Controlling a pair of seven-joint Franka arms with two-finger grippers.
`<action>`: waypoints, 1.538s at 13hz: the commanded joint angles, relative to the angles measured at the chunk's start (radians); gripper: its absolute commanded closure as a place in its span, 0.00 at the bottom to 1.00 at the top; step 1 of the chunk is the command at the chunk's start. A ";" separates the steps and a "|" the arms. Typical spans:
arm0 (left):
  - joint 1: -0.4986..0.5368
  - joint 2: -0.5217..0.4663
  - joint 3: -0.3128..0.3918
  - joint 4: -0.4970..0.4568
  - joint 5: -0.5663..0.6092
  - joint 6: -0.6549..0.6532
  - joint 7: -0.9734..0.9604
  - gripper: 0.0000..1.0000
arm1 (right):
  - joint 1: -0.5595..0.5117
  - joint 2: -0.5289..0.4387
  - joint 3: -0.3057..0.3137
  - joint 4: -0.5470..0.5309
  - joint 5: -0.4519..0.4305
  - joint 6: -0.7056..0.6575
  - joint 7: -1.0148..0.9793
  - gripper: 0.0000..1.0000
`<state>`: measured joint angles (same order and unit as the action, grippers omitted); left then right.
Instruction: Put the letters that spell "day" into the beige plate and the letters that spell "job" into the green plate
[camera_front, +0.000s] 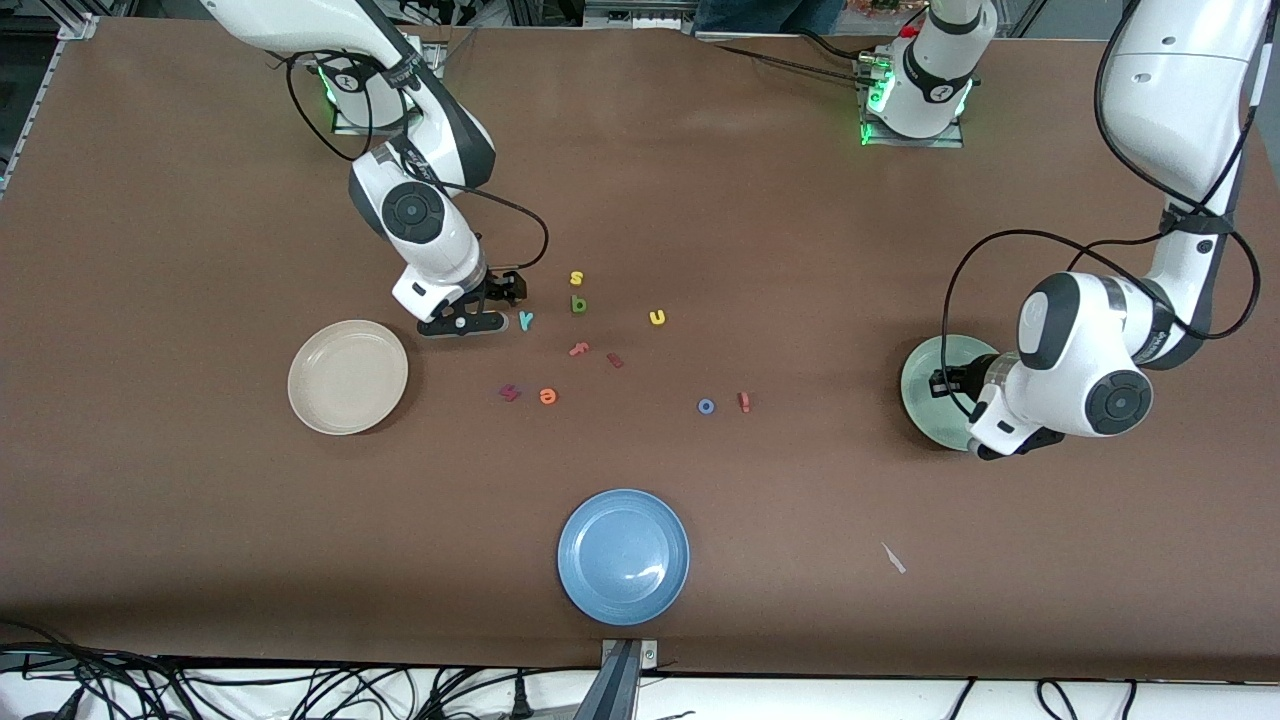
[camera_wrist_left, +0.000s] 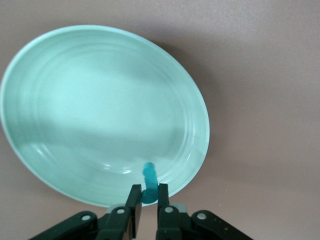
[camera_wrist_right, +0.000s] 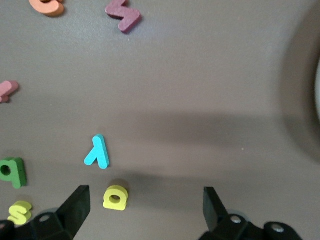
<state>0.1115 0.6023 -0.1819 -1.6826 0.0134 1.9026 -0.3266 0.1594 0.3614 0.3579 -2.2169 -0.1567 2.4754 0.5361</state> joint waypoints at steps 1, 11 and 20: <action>-0.001 -0.010 -0.007 -0.012 0.025 0.012 0.012 0.12 | -0.001 0.013 0.009 -0.049 -0.021 0.068 0.070 0.00; -0.128 0.026 -0.149 0.076 -0.087 0.224 -0.493 0.01 | 0.025 0.082 0.042 -0.078 -0.032 0.185 0.176 0.01; -0.319 0.172 -0.120 0.101 -0.053 0.447 -0.588 0.07 | 0.023 0.079 0.042 -0.087 -0.072 0.185 0.176 0.34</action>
<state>-0.2060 0.7766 -0.3127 -1.6072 -0.0520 2.3660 -0.9220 0.1864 0.4475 0.3959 -2.2850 -0.2041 2.6397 0.6898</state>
